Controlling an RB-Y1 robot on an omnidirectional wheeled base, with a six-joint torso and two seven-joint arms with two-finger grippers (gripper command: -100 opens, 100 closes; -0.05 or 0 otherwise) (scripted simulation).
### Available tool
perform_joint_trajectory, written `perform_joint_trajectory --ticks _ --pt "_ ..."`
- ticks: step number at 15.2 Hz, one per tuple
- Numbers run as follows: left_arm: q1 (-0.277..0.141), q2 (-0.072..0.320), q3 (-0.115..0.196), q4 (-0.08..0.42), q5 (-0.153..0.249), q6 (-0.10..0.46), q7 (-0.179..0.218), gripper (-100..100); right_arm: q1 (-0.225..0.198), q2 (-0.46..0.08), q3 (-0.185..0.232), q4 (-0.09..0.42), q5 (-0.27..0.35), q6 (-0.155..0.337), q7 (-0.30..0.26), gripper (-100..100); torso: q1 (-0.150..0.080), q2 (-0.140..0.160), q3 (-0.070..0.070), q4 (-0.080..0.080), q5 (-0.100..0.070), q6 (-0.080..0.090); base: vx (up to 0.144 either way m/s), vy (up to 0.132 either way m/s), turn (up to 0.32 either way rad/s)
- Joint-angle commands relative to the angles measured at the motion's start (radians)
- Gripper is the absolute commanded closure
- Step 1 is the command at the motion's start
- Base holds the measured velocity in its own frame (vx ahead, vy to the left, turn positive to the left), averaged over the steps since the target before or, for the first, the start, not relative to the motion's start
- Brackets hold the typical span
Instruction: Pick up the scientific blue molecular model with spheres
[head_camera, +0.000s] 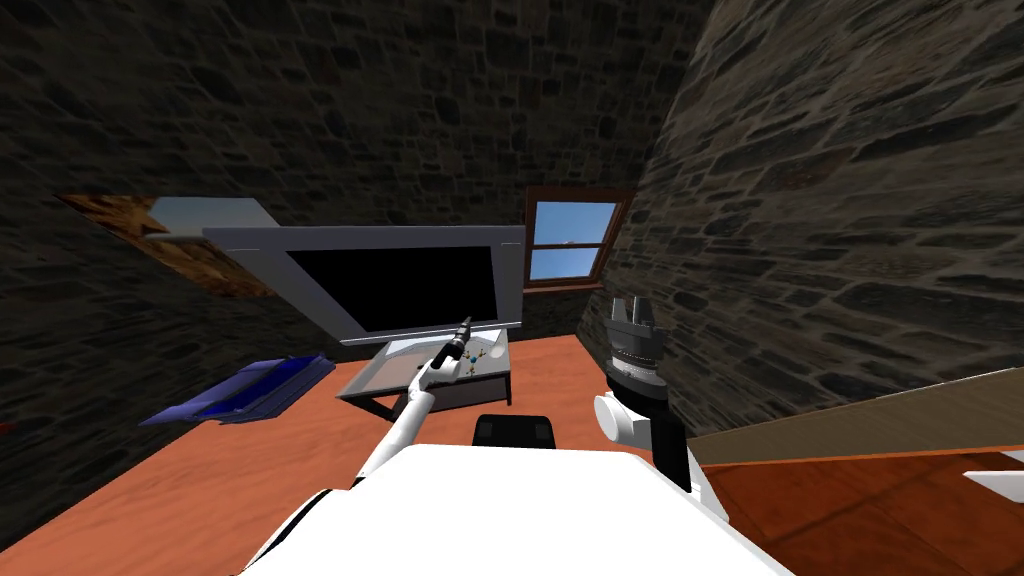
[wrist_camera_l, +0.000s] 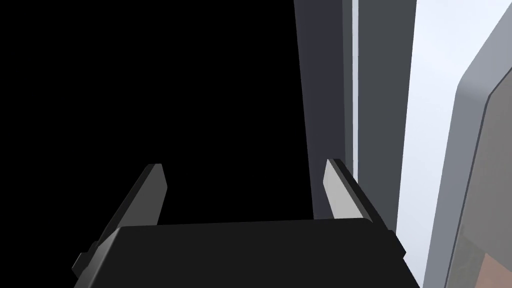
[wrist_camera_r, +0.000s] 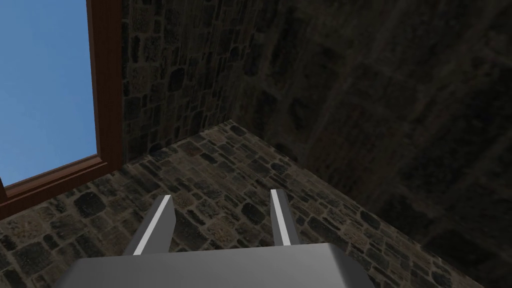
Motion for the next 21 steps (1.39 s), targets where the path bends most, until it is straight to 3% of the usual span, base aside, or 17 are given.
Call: perform_joint_trajectory --ticks 1,3,4,6,7,10,11,13,14,16,19,21 --pt "-0.028 0.000 0.000 0.050 0.009 0.027 0.004 -100 0.000 0.000 0.000 0.000 0.000 0.000 0.000 0 0.000 0.000 0.000 0.000 0.000 0.000 -0.051 0.109 -0.186" --pt "-0.028 0.000 0.000 0.073 0.009 0.027 0.004 -100 0.000 0.000 0.000 0.000 0.000 0.000 0.000 0 0.000 0.000 0.000 0.000 0.000 -0.001 -0.023 0.073 -0.028" --pt "-0.065 -0.001 -0.002 0.105 0.021 0.059 0.009 -100 0.000 0.000 0.000 0.000 0.000 0.000 0.000 0 -0.001 -0.001 -0.001 0.000 0.000 -0.001 -0.023 0.062 -0.149" --pt "-0.065 -0.001 -0.002 0.142 0.021 0.059 0.009 -100 0.000 0.000 0.000 0.000 0.000 0.000 0.000 0 -0.001 -0.001 -0.001 0.000 0.000 0.000 -0.037 0.072 -0.142" --pt "-0.102 -0.002 -0.003 0.169 0.033 0.090 0.014 -100 0.000 0.000 0.000 0.000 0.000 0.000 0.000 0 -0.002 -0.001 -0.001 0.000 0.000 -0.001 -0.044 0.087 -0.161" --pt "-0.102 -0.002 -0.003 0.211 0.033 0.090 0.014 -100 0.000 0.000 0.000 0.000 0.000 0.000 0.000 0 0.000 -0.001 0.000 0.000 0.000 -0.001 -0.035 0.091 -0.083" --pt "-0.139 -0.004 -0.004 0.247 0.045 0.122 0.019 -100 0.000 0.000 0.000 0.000 0.000 0.000 0.000 0 -0.001 -0.001 -0.001 0.000 0.000 -0.001 -0.029 0.071 -0.165" --pt "-0.139 -0.004 -0.004 0.279 0.045 0.122 0.019 -100 0.000 0.000 0.000 0.000 0.000 0.000 0.000 0 0.000 -0.001 -0.001 0.000 0.000 0.000 -0.042 0.083 -0.129" --pt "-0.175 -0.006 -0.005 0.304 0.057 0.153 0.024 -100 0.000 0.000 0.000 0.000 0.000 0.000 0.000 0 -0.001 -0.001 -0.001 0.000 0.000 -0.001 -0.050 0.090 -0.146" --pt "-0.175 -0.006 -0.005 0.346 0.057 0.153 0.024 -100 0.000 0.000 0.000 0.000 0.000 0.000 0.000 0 0.000 -0.001 0.000 0.000 0.000 0.000 -0.037 0.088 -0.133" --pt "-0.247 -0.011 -0.007 0.438 0.080 0.213 0.033 -100 0.000 0.000 0.000 0.000 0.000 0.000 0.000 0 0.001 -0.001 -0.001 0.000 0.000 0.000 -0.047 0.107 -0.206" --pt "-0.247 -0.011 -0.007 0.477 0.080 0.213 0.033 -100 0.000 0.000 0.000 0.000 0.000 0.000 0.000 0 0.002 0.000 0.000 0.000 0.000 -0.001 -0.056 0.102 -0.113"
